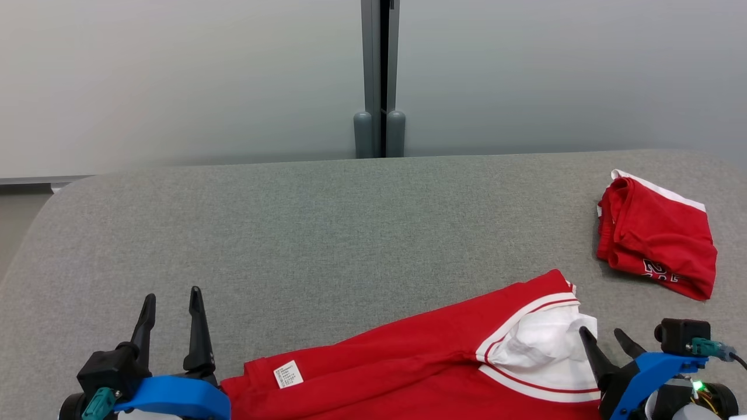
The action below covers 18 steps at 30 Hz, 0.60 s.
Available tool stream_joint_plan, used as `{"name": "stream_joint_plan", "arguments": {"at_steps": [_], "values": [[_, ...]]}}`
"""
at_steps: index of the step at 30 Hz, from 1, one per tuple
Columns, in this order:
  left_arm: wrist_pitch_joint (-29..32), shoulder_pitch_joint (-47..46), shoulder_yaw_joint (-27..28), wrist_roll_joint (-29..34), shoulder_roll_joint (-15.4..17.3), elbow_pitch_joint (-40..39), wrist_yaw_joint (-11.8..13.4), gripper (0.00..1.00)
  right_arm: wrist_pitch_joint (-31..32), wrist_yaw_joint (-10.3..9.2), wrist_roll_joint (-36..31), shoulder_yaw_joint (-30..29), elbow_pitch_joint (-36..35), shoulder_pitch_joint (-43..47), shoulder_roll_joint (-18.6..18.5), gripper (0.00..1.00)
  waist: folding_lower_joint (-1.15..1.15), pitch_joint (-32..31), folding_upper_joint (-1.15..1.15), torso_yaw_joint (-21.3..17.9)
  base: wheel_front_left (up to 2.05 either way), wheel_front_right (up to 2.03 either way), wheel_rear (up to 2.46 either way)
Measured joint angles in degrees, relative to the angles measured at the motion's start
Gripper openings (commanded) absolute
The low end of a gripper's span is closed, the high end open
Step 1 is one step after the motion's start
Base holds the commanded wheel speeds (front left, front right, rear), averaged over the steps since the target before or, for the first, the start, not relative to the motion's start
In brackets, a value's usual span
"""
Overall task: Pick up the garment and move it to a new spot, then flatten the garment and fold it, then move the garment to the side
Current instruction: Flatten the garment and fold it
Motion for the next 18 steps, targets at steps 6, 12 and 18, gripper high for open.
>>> {"name": "stream_joint_plan", "arguments": {"at_steps": [6, 12, 18], "values": [[0.0, -0.9, 1.1, 1.8, -1.6, 2.1, -2.4, 1.00, 5.6, 0.00, 2.4, 1.6, 6.8, -4.5, 0.7, 1.00, 0.00, 0.2, 0.00, 0.9, 0.00, 0.00, 0.00], [0.0, -1.7, 2.2, 3.3, -2.4, 4.0, -4.0, 1.00, 10.1, 0.00, 3.8, 3.4, 13.3, -7.9, 0.9, 1.00, 0.00, 0.7, 0.00, 2.2, 0.00, 0.00, 0.00], [0.0, -2.0, 3.4, 4.3, -3.0, 5.2, -5.0, 1.00, 17.5, -0.11, 5.9, 6.5, 16.7, -11.2, 0.6, 1.00, 0.00, 1.0, -0.01, 3.0, 0.00, 0.00, 0.00]]}}
